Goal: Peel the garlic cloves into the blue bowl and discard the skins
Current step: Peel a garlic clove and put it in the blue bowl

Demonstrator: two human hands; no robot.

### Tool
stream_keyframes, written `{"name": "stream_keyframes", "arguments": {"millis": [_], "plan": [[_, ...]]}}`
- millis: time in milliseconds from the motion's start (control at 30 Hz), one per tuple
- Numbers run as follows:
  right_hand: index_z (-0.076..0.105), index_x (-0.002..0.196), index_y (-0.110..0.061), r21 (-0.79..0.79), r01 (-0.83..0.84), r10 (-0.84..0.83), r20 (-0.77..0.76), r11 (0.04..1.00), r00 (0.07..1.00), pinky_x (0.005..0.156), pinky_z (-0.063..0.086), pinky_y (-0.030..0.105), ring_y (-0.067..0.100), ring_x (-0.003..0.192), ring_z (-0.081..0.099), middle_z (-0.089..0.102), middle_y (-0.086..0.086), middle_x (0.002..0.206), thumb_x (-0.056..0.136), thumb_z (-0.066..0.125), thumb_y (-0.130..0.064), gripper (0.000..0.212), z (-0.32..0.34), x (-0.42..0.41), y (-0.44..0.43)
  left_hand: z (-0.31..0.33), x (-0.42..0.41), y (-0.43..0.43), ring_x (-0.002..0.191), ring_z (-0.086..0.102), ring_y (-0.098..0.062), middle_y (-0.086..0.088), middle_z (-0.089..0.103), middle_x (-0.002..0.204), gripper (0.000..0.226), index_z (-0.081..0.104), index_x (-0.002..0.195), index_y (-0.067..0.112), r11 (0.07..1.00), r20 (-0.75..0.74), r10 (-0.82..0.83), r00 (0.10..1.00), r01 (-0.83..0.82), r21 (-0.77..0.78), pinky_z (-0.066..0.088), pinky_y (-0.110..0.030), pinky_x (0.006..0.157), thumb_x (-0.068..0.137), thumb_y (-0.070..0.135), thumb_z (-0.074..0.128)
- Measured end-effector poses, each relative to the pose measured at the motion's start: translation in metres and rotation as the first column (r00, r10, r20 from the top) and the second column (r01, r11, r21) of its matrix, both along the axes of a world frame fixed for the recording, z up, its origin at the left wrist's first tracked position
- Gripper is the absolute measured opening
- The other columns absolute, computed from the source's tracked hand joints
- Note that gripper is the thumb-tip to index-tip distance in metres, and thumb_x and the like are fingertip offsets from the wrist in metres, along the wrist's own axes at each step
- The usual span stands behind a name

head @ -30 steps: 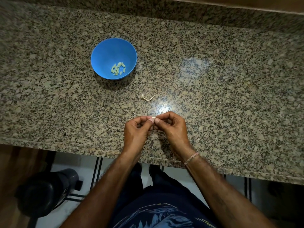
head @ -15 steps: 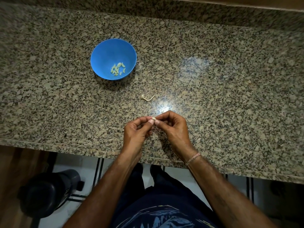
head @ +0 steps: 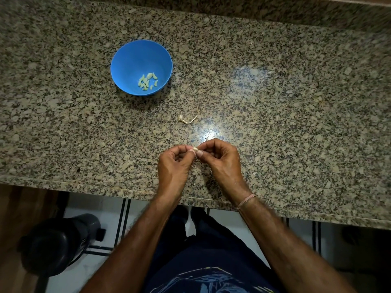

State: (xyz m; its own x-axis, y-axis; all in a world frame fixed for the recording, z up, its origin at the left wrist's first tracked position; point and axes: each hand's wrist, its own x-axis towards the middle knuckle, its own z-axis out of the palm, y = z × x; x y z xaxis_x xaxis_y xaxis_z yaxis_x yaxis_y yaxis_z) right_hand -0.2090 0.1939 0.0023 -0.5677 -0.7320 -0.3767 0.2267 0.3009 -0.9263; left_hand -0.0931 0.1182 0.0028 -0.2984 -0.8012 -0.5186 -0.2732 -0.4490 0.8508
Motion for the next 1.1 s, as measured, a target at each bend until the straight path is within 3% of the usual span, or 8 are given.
{"name": "stream_keyframes", "arguments": {"millis": [100, 267, 367, 500, 600, 733, 1033, 1100], "plan": [[0.072, 0.103, -0.002, 0.005, 0.058, -0.058, 0.107, 0.998, 0.993, 0.089, 0.064, 0.043, 0.029, 0.099, 0.075, 0.076, 0.015, 0.101, 0.09, 0.077, -0.005, 0.014, -0.001, 0.005, -0.001, -0.004, 0.002, 0.002, 0.095, 0.074, -0.022, -0.005, 0.077, 0.097, 0.007, 0.075, 0.101, 0.013, 0.997, 0.034, -0.061, 0.998, 0.062, -0.051, 0.062, -0.037, 0.089, 0.097, 0.019, 0.071], [0.071, 0.111, -0.001, 0.033, 0.173, -0.174, 0.337, 0.984, 0.926, 0.082, 0.062, 0.031, 0.022, 0.089, 0.072, 0.075, 0.015, 0.099, 0.094, 0.071, -0.001, 0.017, -0.005, 0.013, -0.005, -0.009, 0.006, -0.002, 0.073, 0.066, -0.003, 0.002, 0.075, 0.086, 0.005, 0.074, 0.096, 0.02, 0.979, 0.146, -0.119, 0.982, 0.14, -0.146, 0.052, -0.02, 0.067, 0.097, 0.024, 0.071], [0.071, 0.112, -0.002, 0.055, 0.222, -0.225, 0.418, 0.973, 0.88, 0.074, 0.06, 0.023, 0.015, 0.081, 0.069, 0.074, 0.009, 0.09, 0.096, 0.068, -0.002, 0.015, -0.006, 0.013, -0.009, -0.013, 0.009, -0.007, 0.075, 0.068, -0.004, 0.006, 0.076, 0.086, 0.005, 0.076, 0.099, 0.025, 0.979, 0.174, -0.104, 0.979, 0.131, -0.153, 0.057, -0.028, 0.069, 0.097, 0.027, 0.072], [0.073, 0.11, -0.002, 0.063, 0.181, -0.192, 0.32, 0.981, 0.928, 0.073, 0.059, 0.023, 0.012, 0.078, 0.067, 0.075, 0.005, 0.089, 0.098, 0.068, -0.006, 0.014, -0.002, 0.015, -0.01, -0.008, 0.01, -0.014, 0.093, 0.075, -0.012, 0.007, 0.078, 0.098, 0.014, 0.077, 0.107, 0.025, 0.986, 0.09, -0.111, 0.99, 0.121, -0.118, 0.063, -0.04, 0.087, 0.098, 0.034, 0.071], [0.077, 0.105, -0.006, 0.079, 0.121, -0.128, 0.087, 0.99, 0.988, 0.078, 0.06, 0.026, 0.01, 0.085, 0.073, 0.078, 0.001, 0.093, 0.098, 0.071, -0.011, 0.01, -0.001, 0.017, -0.008, -0.007, 0.011, -0.02, 0.09, 0.075, -0.014, 0.004, 0.078, 0.096, 0.012, 0.076, 0.105, 0.023, 0.975, 0.065, -0.151, 0.986, 0.16, -0.155, 0.064, -0.041, 0.084, 0.096, 0.031, 0.074], [0.079, 0.102, -0.011, 0.128, 0.044, -0.022, -0.174, 0.991, 0.985, 0.092, 0.062, 0.043, 0.013, 0.097, 0.076, 0.079, -0.001, 0.099, 0.096, 0.074, -0.017, 0.01, -0.005, 0.016, -0.005, -0.009, 0.015, -0.026, 0.082, 0.072, -0.013, 0.004, 0.077, 0.09, 0.006, 0.077, 0.101, 0.021, 0.948, 0.086, -0.198, 0.976, 0.213, -0.234, 0.062, -0.033, 0.076, 0.096, 0.024, 0.075], [0.077, 0.106, -0.006, 0.013, 0.118, -0.116, -0.094, 0.993, 0.989, 0.091, 0.063, 0.044, 0.022, 0.1, 0.075, 0.078, 0.006, 0.103, 0.094, 0.076, -0.012, 0.013, -0.007, 0.028, -0.003, -0.019, 0.016, -0.02, 0.09, 0.073, -0.018, 0.003, 0.076, 0.093, 0.004, 0.073, 0.099, 0.02, 0.948, 0.073, -0.205, 0.976, 0.217, -0.231, 0.062, -0.049, 0.084, 0.099, 0.023, 0.07], [0.076, 0.103, -0.003, -0.001, 0.171, -0.171, -0.053, 0.985, 0.984, 0.088, 0.063, 0.039, 0.022, 0.098, 0.076, 0.078, 0.007, 0.101, 0.094, 0.075, -0.008, 0.01, -0.008, 0.03, -0.005, -0.021, 0.013, -0.018, 0.089, 0.073, -0.022, 0.0, 0.075, 0.092, 0.005, 0.072, 0.097, 0.02, 0.957, 0.032, -0.204, 0.978, 0.207, -0.202, 0.062, -0.052, 0.085, 0.099, 0.023, 0.069]]}}
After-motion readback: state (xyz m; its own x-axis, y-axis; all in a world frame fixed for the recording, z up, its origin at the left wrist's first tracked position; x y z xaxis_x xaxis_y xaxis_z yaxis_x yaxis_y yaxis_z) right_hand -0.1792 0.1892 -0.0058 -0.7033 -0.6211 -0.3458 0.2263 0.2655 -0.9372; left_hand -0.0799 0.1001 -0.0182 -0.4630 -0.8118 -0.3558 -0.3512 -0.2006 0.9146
